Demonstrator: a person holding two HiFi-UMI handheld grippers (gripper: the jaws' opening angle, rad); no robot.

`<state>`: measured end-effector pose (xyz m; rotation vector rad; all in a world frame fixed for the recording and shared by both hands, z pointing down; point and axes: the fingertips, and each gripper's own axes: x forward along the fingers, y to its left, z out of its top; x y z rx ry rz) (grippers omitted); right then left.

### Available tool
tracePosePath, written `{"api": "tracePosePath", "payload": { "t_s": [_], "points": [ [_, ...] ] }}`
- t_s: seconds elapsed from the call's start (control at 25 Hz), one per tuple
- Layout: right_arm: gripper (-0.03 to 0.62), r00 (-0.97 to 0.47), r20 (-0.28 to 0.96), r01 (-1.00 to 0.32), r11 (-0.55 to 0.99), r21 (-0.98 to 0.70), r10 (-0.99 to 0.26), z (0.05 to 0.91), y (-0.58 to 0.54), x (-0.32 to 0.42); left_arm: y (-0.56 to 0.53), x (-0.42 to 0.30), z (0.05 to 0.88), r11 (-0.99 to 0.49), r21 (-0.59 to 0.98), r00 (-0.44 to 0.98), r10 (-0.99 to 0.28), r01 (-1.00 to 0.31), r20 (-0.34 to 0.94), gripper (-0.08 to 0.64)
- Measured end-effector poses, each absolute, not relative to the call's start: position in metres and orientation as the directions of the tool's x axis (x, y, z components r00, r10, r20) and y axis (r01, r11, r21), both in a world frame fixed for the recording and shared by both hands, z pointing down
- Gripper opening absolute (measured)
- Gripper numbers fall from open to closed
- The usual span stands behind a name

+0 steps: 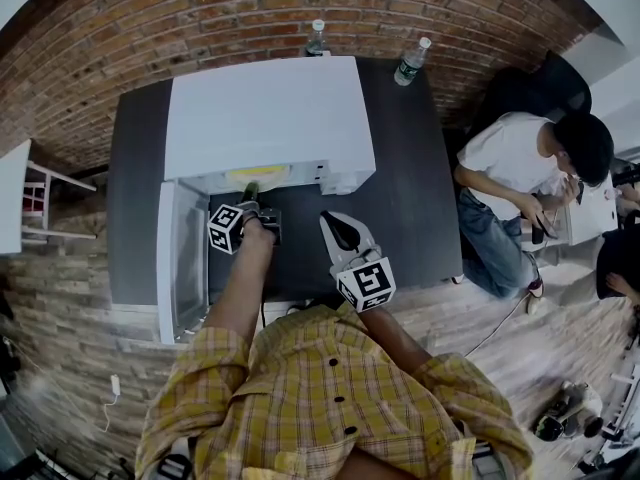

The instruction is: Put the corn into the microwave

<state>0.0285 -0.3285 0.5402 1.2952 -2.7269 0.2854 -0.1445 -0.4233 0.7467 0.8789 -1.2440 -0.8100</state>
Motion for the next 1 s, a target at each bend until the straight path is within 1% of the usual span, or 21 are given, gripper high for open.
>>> {"api": "tracePosePath", "payload": {
  "t_s": [0.16, 0.44, 0.68, 1.0],
  "points": [
    [0.005, -0.625, 0.18, -0.781, 0.612, -0.129, -0.76, 0.541, -0.33, 0.031, -0.423, -0.145, 0.752, 0.451, 0.891, 0.143, -0.886, 0.053, 0.441, 0.164],
    [0.005, -0.619, 0.178, -0.785, 0.606, -0.125, -0.765, 0.541, -0.327, 0.034, -0.427, -0.146, 0.758, 0.456, 0.888, 0.153, -0.883, 0.058, 0.443, 0.182],
    [0.005, -0.609, 0.181, -0.793, 0.596, -0.125, -0.773, 0.54, -0.326, 0.04, -0.426, -0.145, 0.755, 0.446, 0.893, 0.169, -0.886, 0.063, 0.431, 0.183],
    [0.005, -0.61, 0.174, -0.792, 0.597, -0.127, -0.773, 0.537, -0.319, 0.036, -0.416, -0.134, 0.738, 0.395, 0.916, 0.218, -0.902, 0.076, 0.371, 0.178]
  ]
}}
